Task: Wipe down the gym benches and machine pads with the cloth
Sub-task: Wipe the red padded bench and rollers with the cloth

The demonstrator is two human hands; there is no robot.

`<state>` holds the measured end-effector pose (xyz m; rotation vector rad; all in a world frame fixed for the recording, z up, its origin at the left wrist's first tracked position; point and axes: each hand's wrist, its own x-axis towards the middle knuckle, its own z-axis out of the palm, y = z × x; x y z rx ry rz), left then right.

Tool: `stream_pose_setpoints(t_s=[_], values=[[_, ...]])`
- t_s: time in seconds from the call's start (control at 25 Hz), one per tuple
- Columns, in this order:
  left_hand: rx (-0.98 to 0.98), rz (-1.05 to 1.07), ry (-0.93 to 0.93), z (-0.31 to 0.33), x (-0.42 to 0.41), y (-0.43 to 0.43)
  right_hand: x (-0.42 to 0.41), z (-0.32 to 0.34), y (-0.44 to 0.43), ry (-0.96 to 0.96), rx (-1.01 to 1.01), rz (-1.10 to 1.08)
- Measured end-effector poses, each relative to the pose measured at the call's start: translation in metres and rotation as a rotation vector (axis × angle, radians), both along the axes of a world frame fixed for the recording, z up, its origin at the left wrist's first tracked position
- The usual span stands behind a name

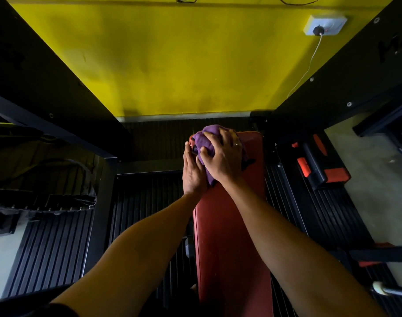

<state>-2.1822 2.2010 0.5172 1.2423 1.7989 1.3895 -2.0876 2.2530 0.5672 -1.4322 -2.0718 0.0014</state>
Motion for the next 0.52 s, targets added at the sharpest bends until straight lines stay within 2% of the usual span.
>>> stream_pose_setpoints(t_s=[0.16, 0.28, 0.36, 0.44, 0.52], values=[[0.015, -0.043, 0.088, -0.006, -0.004, -0.001, 0.027, -0.019, -0.021, -0.042, 0.059, 0.152], [-0.034, 0.010, 0.040, -0.001, 0.002, 0.001, 0.085, -0.026, -0.028, -0.147, 0.101, 0.270], [-0.027, 0.028, 0.050, 0.002, 0.005, 0.001, 0.089, -0.017, -0.008, -0.112, 0.069, 0.128], [-0.024, 0.023, 0.066, 0.001, 0.005, 0.002, 0.057, -0.006, 0.011, 0.077, -0.020, -0.156], [-0.039, 0.009, 0.073, -0.001, 0.002, 0.002, 0.014, -0.002, 0.008, 0.179, -0.066, -0.277]])
